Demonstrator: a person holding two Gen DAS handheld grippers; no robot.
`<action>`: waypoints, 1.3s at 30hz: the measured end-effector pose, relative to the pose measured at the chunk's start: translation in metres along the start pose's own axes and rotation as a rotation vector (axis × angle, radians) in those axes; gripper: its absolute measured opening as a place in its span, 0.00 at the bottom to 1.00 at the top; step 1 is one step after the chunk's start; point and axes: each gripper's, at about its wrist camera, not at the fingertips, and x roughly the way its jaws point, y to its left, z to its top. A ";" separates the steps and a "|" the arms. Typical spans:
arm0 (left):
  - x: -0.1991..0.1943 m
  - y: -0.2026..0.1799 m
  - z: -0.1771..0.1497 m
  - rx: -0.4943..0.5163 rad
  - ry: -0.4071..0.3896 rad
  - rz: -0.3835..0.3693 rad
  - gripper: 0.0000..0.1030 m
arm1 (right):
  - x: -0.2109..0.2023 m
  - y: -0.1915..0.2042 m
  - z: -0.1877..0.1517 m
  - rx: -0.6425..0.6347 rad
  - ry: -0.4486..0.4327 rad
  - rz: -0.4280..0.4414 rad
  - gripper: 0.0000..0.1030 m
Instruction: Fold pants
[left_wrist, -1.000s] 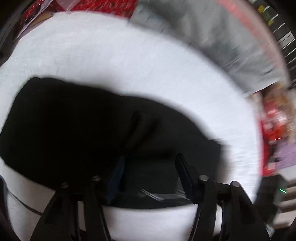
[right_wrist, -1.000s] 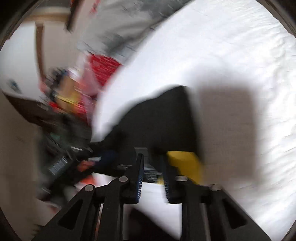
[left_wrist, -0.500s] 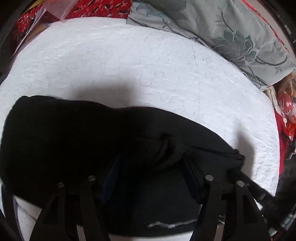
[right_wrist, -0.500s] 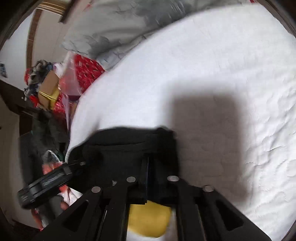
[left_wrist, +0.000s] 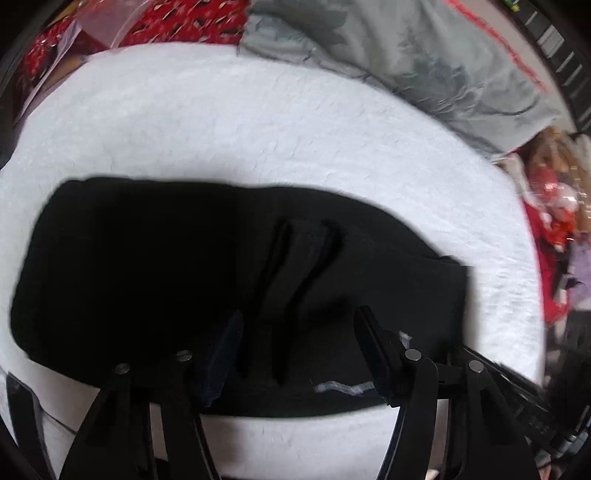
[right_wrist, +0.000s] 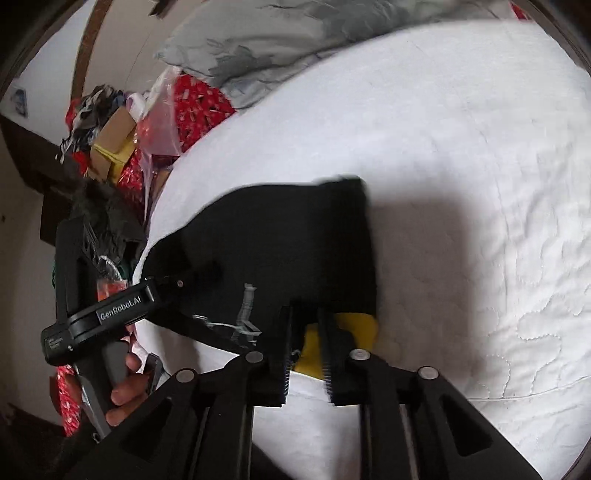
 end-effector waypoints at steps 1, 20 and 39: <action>-0.014 0.005 0.002 -0.002 -0.019 -0.017 0.60 | -0.005 0.012 0.002 -0.043 -0.012 -0.010 0.20; -0.049 0.209 0.080 -0.206 0.195 -0.102 0.79 | 0.104 0.237 -0.060 -0.633 0.011 -0.129 0.59; 0.034 0.173 0.120 -0.057 0.325 -0.133 0.37 | 0.184 0.284 -0.073 -0.724 -0.105 -0.320 0.38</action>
